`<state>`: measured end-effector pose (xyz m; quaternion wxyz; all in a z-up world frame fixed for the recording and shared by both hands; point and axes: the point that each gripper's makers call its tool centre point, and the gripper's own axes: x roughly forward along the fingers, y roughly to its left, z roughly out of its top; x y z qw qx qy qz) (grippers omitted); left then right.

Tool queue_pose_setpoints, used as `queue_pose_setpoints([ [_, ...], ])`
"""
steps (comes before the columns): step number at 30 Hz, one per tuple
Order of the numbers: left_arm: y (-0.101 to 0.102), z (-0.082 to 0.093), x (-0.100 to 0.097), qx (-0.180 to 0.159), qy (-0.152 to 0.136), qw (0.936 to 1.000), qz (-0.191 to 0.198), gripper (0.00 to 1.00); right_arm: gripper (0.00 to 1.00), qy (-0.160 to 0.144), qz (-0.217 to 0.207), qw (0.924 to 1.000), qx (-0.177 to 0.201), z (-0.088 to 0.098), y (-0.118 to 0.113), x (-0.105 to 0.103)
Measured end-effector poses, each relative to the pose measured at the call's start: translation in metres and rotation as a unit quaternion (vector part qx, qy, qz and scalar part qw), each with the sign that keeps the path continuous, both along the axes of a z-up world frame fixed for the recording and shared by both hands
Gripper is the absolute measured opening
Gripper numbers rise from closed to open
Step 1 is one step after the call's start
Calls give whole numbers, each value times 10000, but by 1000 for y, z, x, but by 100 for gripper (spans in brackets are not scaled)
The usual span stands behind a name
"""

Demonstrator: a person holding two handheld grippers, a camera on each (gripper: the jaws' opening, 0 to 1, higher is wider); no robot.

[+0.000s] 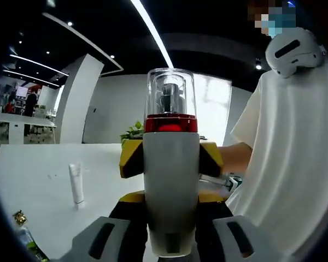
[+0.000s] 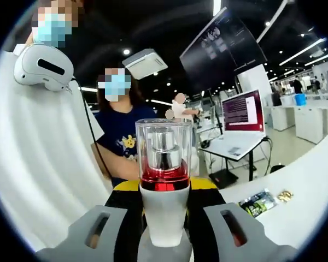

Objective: Arrange the skincare products in the storage area until every visible bottle or jar stands upright without overlapping.

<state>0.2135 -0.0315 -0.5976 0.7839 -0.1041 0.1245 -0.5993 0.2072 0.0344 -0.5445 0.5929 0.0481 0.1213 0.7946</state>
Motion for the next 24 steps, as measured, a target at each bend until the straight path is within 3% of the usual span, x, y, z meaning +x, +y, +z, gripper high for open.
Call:
queue_pose_setpoints([
  [4,3,4,7,-159,8,9995,261,31,29,108,-213,9997,-35,2,3,8],
  [6,7,6,15,-236,19,9983,528,30,29,111,-567,9983,-75,2,6,18],
  [7,11,4,21,-244,109,9970,731,30,30,160,-956,9951,-219,-1,9,28],
  [11,23,-1,33,-267,161,9933,1115,30,31,206,-1638,9854,-411,-6,15,42],
  [14,27,-7,37,-134,140,9912,1309,30,32,607,-2036,9767,-316,-4,19,49],
  [18,30,-9,42,-210,225,9881,1510,30,32,743,-2360,9682,-365,-8,19,55],
  [24,32,-12,41,-344,329,9862,1588,30,31,579,-2456,9663,-500,-13,17,54],
])
